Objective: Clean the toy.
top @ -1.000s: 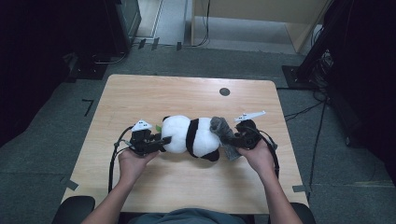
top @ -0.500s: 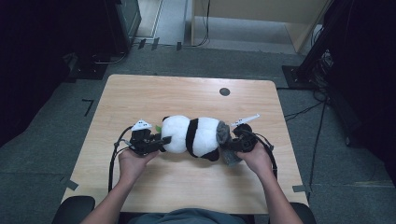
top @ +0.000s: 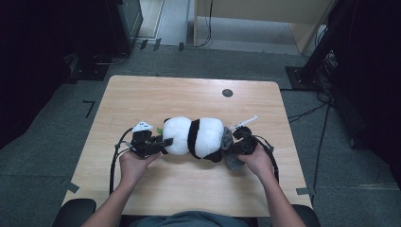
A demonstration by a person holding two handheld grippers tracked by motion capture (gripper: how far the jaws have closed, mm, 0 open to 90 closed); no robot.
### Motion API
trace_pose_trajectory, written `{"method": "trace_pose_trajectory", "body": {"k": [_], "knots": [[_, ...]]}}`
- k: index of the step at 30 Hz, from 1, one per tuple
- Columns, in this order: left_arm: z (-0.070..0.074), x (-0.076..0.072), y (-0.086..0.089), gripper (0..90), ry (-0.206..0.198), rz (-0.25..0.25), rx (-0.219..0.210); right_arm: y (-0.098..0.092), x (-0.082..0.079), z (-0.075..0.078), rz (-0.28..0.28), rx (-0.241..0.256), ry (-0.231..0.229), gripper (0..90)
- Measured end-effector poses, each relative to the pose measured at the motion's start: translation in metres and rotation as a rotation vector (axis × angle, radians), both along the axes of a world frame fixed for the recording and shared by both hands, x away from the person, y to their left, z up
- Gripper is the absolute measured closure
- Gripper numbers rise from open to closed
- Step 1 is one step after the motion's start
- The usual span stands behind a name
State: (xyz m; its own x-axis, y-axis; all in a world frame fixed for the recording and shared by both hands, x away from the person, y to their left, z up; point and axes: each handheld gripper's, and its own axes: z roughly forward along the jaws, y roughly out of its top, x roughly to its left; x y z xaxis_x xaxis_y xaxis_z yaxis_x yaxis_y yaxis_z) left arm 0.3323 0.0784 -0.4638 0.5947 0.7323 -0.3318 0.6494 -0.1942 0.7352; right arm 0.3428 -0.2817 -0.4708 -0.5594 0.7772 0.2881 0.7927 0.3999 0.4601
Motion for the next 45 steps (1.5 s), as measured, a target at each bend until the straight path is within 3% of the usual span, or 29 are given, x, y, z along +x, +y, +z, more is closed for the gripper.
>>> {"method": "trace_pose_trajectory", "body": {"k": [10,17,24,30,32,34,41,45], "knots": [[0.0,0.0,-0.001,61.6,-0.002,0.0,0.002,-0.023,0.0,0.027,-0.096,0.122,-0.077,76.3],[0.0,0.0,-0.001,61.6,-0.006,-0.002,0.007,-0.023,-0.003,0.058,-0.101,0.19,-0.215,76.4],[0.0,-0.001,-0.002,61.6,-0.005,0.002,0.011,-0.013,-0.004,0.074,-0.087,0.216,-0.286,76.8],[0.0,-0.001,-0.002,61.6,-0.006,0.0,0.011,-0.001,-0.002,0.07,-0.062,0.221,-0.264,76.8],[0.0,-0.001,-0.002,61.7,-0.009,0.0,0.013,0.005,-0.002,0.067,-0.038,0.204,-0.256,76.7],[-0.001,-0.001,-0.002,61.7,-0.008,0.0,0.012,0.011,-0.004,0.066,-0.026,0.169,-0.275,76.7],[0.0,-0.001,-0.002,61.5,-0.013,-0.009,0.01,0.006,-0.004,0.056,-0.039,0.143,-0.259,77.1],[0.0,-0.001,-0.002,61.6,-0.013,-0.011,0.011,0.003,-0.004,0.052,-0.046,0.129,-0.226,77.4]]}}
